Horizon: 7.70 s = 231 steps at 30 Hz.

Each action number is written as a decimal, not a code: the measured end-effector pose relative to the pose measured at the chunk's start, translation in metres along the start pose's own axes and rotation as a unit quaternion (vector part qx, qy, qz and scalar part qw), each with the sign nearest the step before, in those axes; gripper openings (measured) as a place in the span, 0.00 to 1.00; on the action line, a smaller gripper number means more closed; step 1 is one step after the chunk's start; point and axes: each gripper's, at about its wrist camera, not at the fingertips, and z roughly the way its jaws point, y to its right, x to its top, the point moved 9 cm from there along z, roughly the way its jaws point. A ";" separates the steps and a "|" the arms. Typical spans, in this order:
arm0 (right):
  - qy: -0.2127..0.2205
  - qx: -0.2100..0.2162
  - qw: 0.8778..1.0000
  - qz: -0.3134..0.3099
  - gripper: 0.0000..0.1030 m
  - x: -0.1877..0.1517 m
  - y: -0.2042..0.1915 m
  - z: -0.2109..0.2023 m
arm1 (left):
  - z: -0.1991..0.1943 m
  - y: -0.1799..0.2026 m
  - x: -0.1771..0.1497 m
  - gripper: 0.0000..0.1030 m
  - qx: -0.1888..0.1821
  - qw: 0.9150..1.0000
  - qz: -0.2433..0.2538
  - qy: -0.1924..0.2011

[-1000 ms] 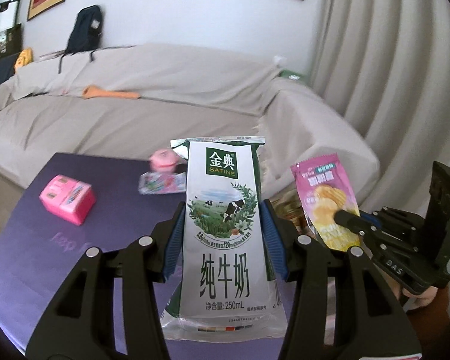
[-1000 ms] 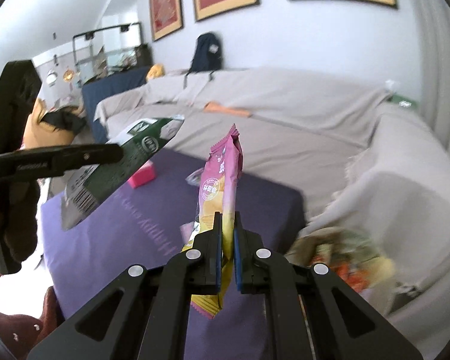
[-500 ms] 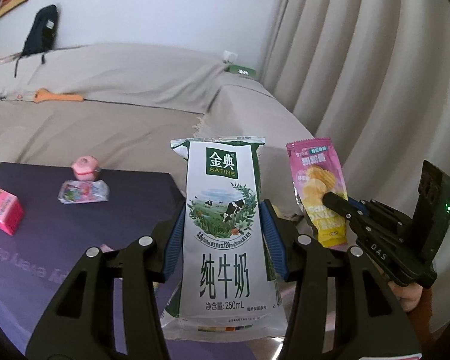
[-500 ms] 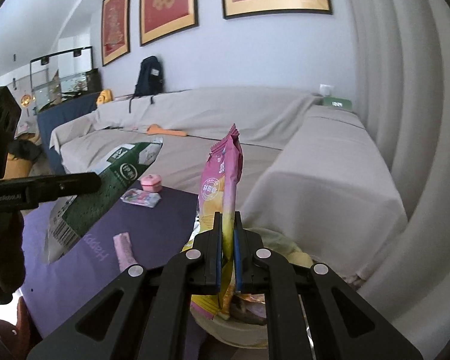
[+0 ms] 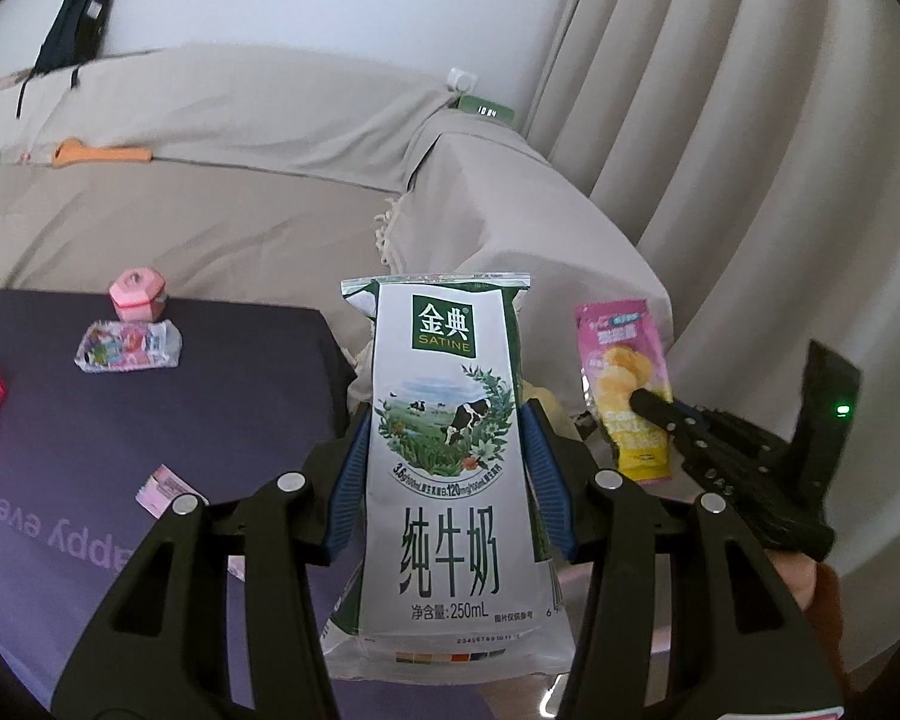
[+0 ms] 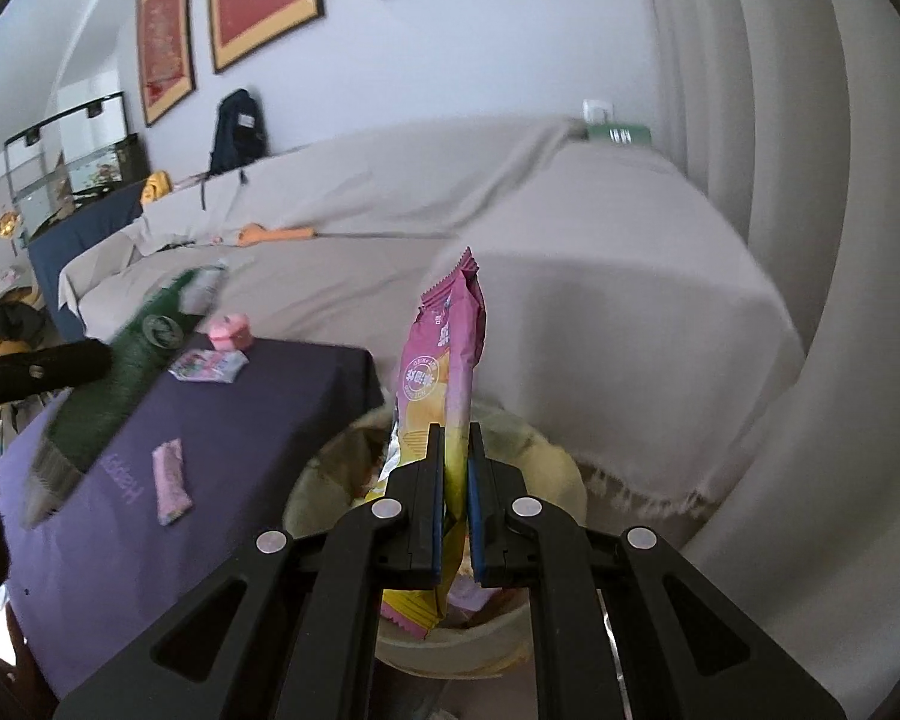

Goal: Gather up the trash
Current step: 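Carry the milk pouch in the left tool while the right tool carries the chip bag over the bin, then open the right tool to drop the chip bag while the left tool drops the milk pouch into the bin, then move the right tool to the pink snack strip and grasp it, then grasp the pink cartoon tissue pack with the left tool while the right tool holds the strip, then carry the tissue pack in the left tool while the right tool carries the strip to the bin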

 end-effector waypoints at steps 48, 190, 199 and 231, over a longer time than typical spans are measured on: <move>-0.121 0.007 0.993 0.004 0.35 -0.086 -0.023 0.084 | 0.031 -0.030 -0.029 0.45 -0.013 0.998 -0.052 -0.024; 0.010 0.048 0.997 -0.053 0.22 -0.005 -0.124 -0.009 | -0.043 -0.096 -0.004 0.09 0.101 0.994 -0.004 0.041; 0.027 -0.008 1.000 -0.006 0.22 0.004 -0.031 -0.033 | 0.034 -0.012 -0.005 0.09 0.039 0.999 0.036 -0.005; -0.037 0.014 0.999 0.017 0.22 -0.036 -0.033 0.056 | 0.071 -0.048 -0.051 0.44 0.105 0.993 -0.006 -0.051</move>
